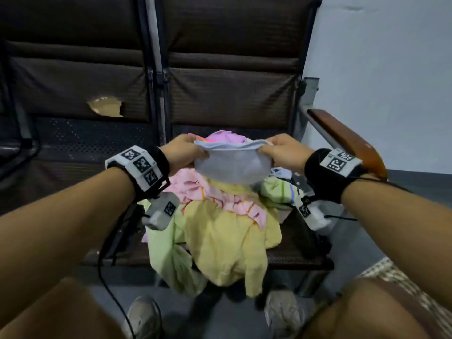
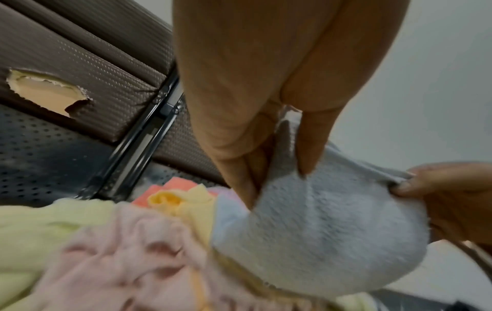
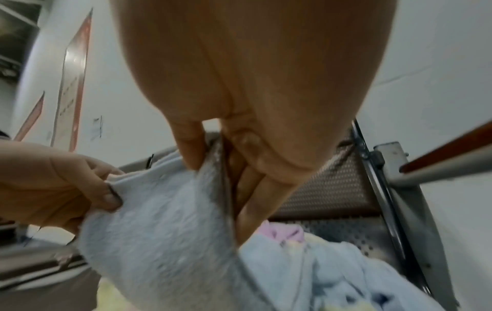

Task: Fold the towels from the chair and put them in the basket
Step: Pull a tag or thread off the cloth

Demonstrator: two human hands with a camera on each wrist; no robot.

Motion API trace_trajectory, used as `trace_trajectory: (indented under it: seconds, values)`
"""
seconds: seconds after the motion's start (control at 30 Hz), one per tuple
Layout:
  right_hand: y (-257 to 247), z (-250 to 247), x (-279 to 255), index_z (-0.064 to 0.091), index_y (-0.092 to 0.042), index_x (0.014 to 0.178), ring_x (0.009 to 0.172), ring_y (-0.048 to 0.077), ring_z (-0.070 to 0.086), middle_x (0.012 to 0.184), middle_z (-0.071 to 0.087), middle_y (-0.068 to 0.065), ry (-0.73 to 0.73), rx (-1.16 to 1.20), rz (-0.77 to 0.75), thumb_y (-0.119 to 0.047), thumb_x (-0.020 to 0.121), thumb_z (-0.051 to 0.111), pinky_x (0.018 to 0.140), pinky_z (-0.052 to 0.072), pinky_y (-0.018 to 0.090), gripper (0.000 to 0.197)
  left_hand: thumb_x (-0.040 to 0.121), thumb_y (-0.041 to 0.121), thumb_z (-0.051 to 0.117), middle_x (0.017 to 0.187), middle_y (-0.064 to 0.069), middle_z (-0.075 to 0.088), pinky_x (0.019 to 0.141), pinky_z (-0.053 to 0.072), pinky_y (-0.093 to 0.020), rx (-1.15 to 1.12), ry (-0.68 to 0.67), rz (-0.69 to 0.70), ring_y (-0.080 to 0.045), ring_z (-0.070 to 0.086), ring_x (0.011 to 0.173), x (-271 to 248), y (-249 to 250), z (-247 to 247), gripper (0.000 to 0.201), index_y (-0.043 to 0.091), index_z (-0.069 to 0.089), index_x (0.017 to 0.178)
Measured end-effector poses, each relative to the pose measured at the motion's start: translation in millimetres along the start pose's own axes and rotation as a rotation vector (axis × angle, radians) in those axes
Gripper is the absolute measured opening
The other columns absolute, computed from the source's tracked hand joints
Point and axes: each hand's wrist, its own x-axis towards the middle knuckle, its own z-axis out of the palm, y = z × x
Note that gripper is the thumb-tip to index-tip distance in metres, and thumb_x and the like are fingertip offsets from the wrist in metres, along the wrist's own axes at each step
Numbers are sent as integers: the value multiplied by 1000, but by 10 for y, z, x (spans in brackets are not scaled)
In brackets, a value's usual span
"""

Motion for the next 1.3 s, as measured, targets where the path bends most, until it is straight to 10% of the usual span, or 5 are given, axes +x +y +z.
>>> trace_trajectory:
  seconds: [0.37,0.63,0.93,1.1,1.3]
  values:
    - [758,651,-356,63,1,94,62,25,63,80,62,16,-510,111,406,-17,97,61,54,56,27,19,91,5,62,98,-5,76,79,60,-39,262,-447,-386,-27,72,92,-279,-791,133,19,12,69,107]
    - [894,654,328,65,3,81,77,25,59,82,61,14,40,98,240,-11,84,63,76,56,47,15,88,13,66,97,-17,65,72,55,-39,141,57,-164,-24,60,79,417,-959,226,27,-3,66,110]
    - [1001,856,609,51,-16,132,100,17,56,116,56,0,263,-86,88,-30,88,67,89,46,32,49,81,22,72,92,5,61,72,52,-32,226,381,-24,-17,61,79,674,-1158,336,35,21,59,114]
    - [1012,929,170,70,-21,97,90,15,65,98,71,-5,7,-308,-192,-38,85,68,89,53,40,21,77,24,82,106,2,71,90,54,-34,364,-26,102,-15,66,95,379,-1359,359,30,20,70,103]
    - [1205,987,-72,44,-13,147,133,24,48,148,49,8,-232,-573,-249,-40,81,77,111,37,34,78,68,25,85,145,-1,49,108,38,-31,761,-174,175,-20,46,130,153,-1575,328,83,21,48,142]
